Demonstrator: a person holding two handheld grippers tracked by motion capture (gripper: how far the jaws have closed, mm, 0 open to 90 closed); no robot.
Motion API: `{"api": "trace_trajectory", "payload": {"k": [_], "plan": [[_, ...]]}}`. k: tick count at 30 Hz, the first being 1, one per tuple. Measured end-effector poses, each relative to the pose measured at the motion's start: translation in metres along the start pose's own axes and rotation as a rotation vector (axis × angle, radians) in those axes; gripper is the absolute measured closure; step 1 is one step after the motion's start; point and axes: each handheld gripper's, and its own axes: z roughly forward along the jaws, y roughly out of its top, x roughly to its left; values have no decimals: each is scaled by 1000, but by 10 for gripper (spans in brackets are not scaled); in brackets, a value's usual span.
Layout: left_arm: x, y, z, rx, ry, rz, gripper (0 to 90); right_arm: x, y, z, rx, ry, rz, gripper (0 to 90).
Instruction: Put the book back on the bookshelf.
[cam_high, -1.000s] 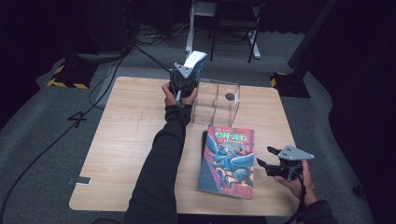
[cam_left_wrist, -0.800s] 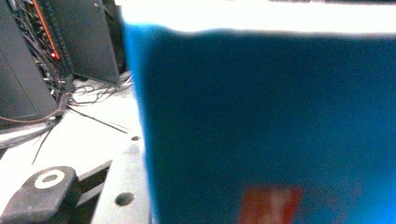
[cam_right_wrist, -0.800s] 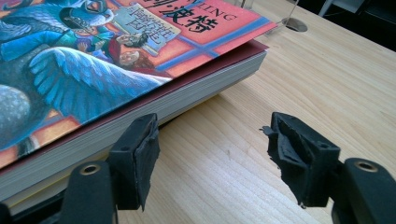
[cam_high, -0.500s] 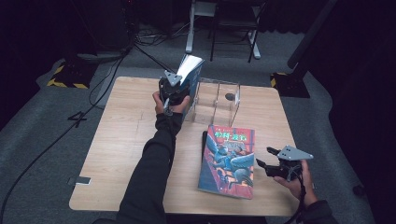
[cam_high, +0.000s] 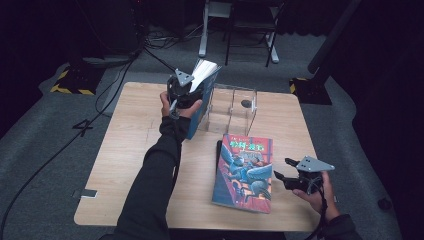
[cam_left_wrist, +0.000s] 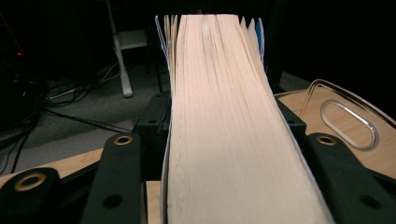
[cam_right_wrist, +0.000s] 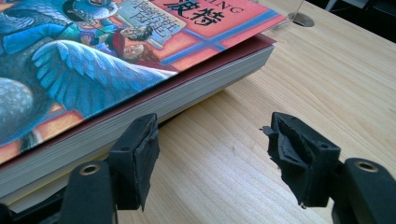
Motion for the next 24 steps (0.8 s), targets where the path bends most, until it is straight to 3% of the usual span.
{"api": "trace_trajectory", "payload": {"k": [3,10,11,13,16,20,24], "plan": [[2,6,4,59,-25,12,439,0,0,1,3,4,0,340],[0,14,6,112,13,53,443,1,1,1,3,6,-6,340],[-1,15,6,121,41,72,489,1,1,1,3,8,-5,340],[-2,16,6,140,43,91,574,1,1,1,4,13,-4,340],[-4,15,5,127,28,93,599,1,1,2,8,18,-4,340],[-11,14,9,96,67,85,602,1,1,1,8,17,-4,342],[-13,18,14,89,79,82,601,2,1,1,11,16,-5,343]]}}
